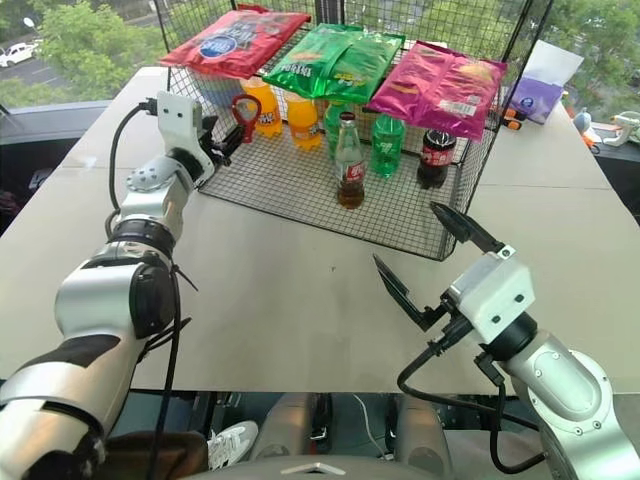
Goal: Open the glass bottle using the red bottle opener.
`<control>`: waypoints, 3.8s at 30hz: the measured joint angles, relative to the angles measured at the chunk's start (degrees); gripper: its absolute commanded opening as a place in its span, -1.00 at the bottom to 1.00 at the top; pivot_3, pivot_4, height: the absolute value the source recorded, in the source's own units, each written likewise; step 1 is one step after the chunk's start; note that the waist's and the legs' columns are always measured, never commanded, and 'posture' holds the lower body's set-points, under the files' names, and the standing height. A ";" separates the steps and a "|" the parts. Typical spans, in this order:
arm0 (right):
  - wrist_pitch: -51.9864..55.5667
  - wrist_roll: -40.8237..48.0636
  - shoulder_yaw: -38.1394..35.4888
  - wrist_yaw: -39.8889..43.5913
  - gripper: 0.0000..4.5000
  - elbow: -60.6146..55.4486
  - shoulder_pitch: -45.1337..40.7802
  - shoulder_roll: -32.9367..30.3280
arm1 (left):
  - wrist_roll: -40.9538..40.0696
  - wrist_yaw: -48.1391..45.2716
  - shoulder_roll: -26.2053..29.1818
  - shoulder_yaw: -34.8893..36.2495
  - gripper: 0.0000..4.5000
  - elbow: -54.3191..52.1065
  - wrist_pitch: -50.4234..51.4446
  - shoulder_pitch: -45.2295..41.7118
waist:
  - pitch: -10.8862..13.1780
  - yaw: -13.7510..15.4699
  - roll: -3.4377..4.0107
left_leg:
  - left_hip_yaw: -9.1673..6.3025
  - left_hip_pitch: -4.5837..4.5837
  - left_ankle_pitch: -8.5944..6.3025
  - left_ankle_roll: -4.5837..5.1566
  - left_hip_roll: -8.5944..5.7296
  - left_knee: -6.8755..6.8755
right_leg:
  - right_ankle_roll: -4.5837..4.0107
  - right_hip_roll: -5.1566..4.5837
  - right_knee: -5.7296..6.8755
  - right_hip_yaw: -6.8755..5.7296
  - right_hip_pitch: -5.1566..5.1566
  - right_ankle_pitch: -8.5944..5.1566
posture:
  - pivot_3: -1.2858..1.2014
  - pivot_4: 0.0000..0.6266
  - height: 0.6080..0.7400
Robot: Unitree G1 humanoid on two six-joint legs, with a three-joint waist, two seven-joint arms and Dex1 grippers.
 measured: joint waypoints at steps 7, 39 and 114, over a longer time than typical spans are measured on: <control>-0.96 -0.81 0.24 -1.13 1.00 0.00 0.64 0.00 | 0.47 -1.58 -1.39 -0.34 -0.62 1.12 0.00 -2.17 | 0.00 -0.05 -0.01 | 0.02 0.01 0.00 0.00 0.00 0.01 | 0.00 0.00 0.03 0.01 0.00 0.00 | 0.03 -0.52 0.82; -1.05 -1.13 0.75 -2.29 1.00 0.00 0.75 -0.12 | 0.09 -2.32 0.11 1.34 0.40 1.21 -0.15 -0.54 | -0.01 -0.04 -0.01 | 0.00 0.05 0.00 0.00 0.00 0.16 | -0.01 -0.01 0.25 0.04 -0.01 0.00 | 0.03 -0.52 0.82; 1.50 -2.25 2.40 -3.64 1.00 0.00 -0.64 0.25 | -5.59 -33.51 4.36 4.01 -0.94 1.07 11.66 -1.95 | -0.04 -0.14 -0.07 | 0.05 0.06 0.01 -0.01 0.00 0.24 | -0.15 -0.02 0.49 0.10 -0.11 -0.09 | 0.03 -0.52 0.82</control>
